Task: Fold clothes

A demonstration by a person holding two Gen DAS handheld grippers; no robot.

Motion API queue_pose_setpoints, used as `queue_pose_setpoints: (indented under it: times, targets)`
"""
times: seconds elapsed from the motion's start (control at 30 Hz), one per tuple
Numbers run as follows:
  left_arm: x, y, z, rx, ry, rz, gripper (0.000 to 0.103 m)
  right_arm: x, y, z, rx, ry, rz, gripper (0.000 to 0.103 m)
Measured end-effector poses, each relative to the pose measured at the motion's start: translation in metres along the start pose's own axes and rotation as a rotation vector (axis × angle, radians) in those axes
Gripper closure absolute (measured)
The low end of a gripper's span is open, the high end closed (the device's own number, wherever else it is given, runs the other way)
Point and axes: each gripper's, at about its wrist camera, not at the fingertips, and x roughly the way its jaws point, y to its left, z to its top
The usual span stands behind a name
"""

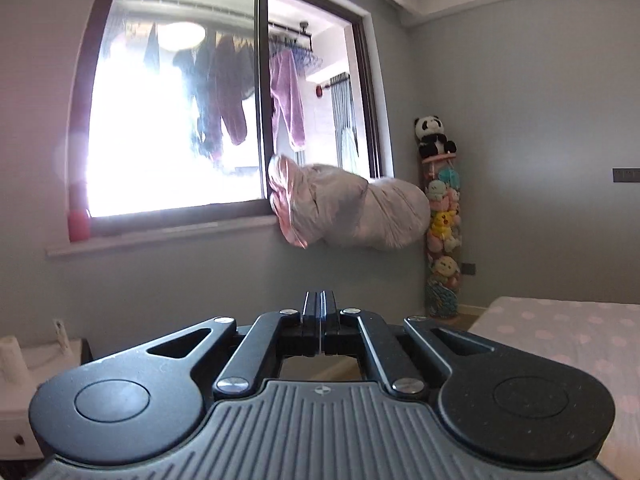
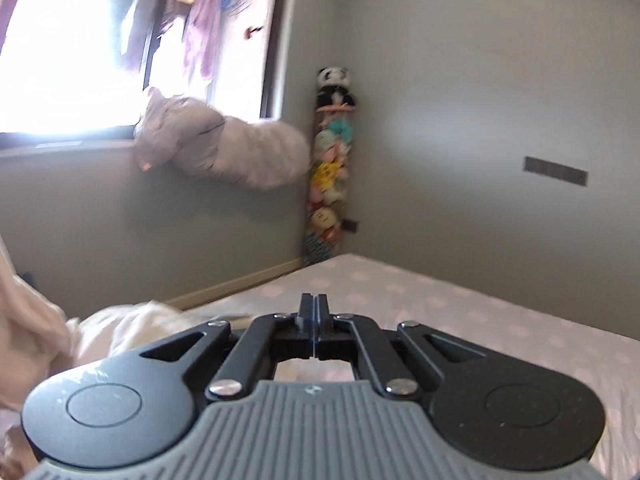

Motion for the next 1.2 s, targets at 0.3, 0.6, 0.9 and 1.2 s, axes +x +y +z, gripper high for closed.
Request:
queue_pose_setpoints:
  times: [0.3, 0.6, 0.9, 1.2]
  targets:
    - [0.015, -0.006, -0.042, 0.033, 0.358, -0.195, 0.078, 0.025, 0.127, -0.105, -0.155, 0.209, 0.408, 0.041]
    - [0.024, -0.009, -0.188, 0.013, 0.727, -0.246, 0.043, 0.044, 0.197, -0.164, -0.454, 0.283, 0.453, 0.02]
    - [0.002, -0.013, -0.267, 0.058, 0.881, -0.196, 0.065, 0.062, 0.213, -0.175, -0.515, 0.242, 0.342, 0.085]
    - [0.012, 0.012, -0.237, 0.016, 0.836, -0.127, 0.09, 0.051, 0.165, -0.102, -0.412, 0.026, 0.117, 0.103]
